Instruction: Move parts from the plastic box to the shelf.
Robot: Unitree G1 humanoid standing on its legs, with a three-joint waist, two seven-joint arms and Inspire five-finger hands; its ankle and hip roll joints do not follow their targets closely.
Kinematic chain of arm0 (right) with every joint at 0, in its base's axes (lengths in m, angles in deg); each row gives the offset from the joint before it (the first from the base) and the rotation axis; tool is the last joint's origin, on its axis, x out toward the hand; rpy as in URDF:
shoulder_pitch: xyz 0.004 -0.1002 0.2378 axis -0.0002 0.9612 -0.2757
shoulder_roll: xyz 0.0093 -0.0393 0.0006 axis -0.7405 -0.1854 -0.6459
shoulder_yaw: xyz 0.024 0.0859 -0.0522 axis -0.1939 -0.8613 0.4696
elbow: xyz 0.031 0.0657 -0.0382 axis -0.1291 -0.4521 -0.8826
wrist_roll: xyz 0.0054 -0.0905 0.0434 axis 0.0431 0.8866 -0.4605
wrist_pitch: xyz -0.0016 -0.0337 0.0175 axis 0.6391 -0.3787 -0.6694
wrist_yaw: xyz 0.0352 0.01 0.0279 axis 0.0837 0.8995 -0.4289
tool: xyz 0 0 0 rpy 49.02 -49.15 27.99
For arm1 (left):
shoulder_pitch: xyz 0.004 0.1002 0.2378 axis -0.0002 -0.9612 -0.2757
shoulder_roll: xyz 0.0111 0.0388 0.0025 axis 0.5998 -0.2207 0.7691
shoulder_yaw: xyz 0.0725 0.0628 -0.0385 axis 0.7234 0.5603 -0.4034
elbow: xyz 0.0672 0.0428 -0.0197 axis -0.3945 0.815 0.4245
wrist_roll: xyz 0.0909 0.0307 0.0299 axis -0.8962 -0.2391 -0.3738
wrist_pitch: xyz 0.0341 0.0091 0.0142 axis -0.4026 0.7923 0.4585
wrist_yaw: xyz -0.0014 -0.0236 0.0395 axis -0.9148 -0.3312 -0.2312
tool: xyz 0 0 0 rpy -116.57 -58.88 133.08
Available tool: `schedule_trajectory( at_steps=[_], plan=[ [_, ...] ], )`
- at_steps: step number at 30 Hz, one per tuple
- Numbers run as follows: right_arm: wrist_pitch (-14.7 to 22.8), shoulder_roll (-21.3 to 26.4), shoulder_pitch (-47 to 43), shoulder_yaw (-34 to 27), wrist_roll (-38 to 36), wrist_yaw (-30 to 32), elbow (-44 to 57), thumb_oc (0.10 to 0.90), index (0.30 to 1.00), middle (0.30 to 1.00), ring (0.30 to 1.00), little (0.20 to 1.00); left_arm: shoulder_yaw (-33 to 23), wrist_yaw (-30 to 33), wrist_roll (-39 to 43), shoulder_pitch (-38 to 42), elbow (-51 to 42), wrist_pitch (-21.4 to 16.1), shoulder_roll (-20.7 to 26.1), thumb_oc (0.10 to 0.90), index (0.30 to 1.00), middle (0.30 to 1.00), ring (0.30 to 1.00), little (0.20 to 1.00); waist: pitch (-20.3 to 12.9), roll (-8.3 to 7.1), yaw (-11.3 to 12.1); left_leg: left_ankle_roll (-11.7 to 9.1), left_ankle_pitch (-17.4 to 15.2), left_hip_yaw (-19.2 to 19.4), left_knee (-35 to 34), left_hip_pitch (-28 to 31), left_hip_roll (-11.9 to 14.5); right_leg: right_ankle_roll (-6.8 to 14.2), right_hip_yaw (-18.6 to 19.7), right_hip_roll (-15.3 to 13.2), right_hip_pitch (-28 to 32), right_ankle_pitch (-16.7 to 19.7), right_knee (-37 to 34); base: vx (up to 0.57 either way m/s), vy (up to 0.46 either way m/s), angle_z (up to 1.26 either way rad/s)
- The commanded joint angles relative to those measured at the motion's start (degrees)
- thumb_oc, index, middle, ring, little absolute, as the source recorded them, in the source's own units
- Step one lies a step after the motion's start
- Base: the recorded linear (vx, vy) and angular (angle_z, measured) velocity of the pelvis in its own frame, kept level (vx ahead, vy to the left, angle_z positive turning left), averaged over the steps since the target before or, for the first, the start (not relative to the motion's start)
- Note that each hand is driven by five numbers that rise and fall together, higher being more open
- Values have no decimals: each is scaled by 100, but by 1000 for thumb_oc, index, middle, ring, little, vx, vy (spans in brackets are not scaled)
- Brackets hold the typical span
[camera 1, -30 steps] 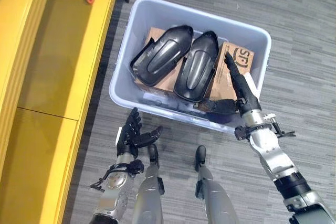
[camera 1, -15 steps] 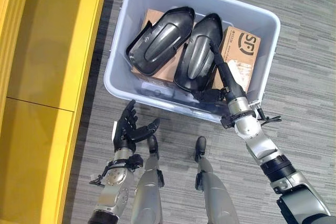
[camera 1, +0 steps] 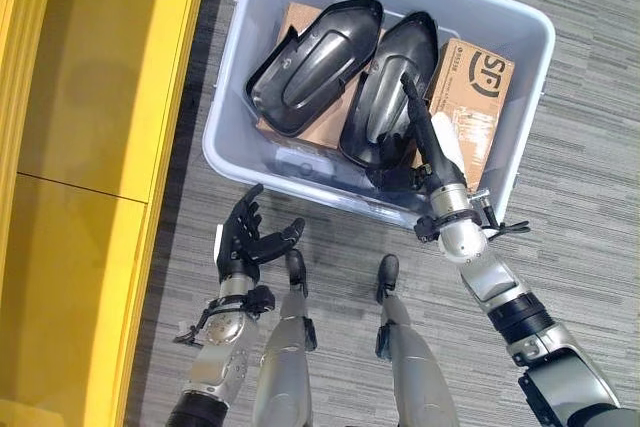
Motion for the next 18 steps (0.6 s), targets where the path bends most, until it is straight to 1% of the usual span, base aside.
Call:
schedule_trajectory(
  at_steps=[1,4,9,15,18],
  plan=[
    [363,-84,-710,-30,325,359,311,900,1000,1000,1000,1000,245,-55,-230,330,-360,-236,69,900,1000,1000,1000,1000,-89,-71,-98,-94,-908,-446,707,25,-22,384,-31,-202,62,-403,436,0,0,0],
    [305,-84,-802,19,455,393,219,900,1000,1000,1000,1000,246,-27,-234,349,-371,-252,73,900,1000,1000,1000,1000,-77,-67,-79,-93,-867,-465,710,-39,-30,376,-47,-207,15,-381,429,0,0,0],
    [267,-143,-949,68,492,471,6,900,1000,1000,1000,1000,288,1,-228,350,-394,-262,82,900,1000,1000,1000,1000,-9,-32,-37,-93,-923,-540,816,-134,-26,356,-90,-202,4,-432,471,-3,1,3],
    [220,-164,-1156,137,470,554,-266,900,1000,1000,1000,1000,306,42,-240,346,-416,-276,150,900,1000,1000,1000,1000,71,-41,6,-82,-953,-608,911,-286,-46,355,-128,-216,-69,-419,502,-8,5,3],
    [200,-157,-1225,155,525,612,-339,900,1000,1000,1000,1000,320,66,-250,347,-417,-279,168,900,1000,1000,1000,1000,115,-18,29,-73,-979,-655,1012,-398,-77,350,-133,-226,-125,-427,546,-14,13,3]
  ],
)
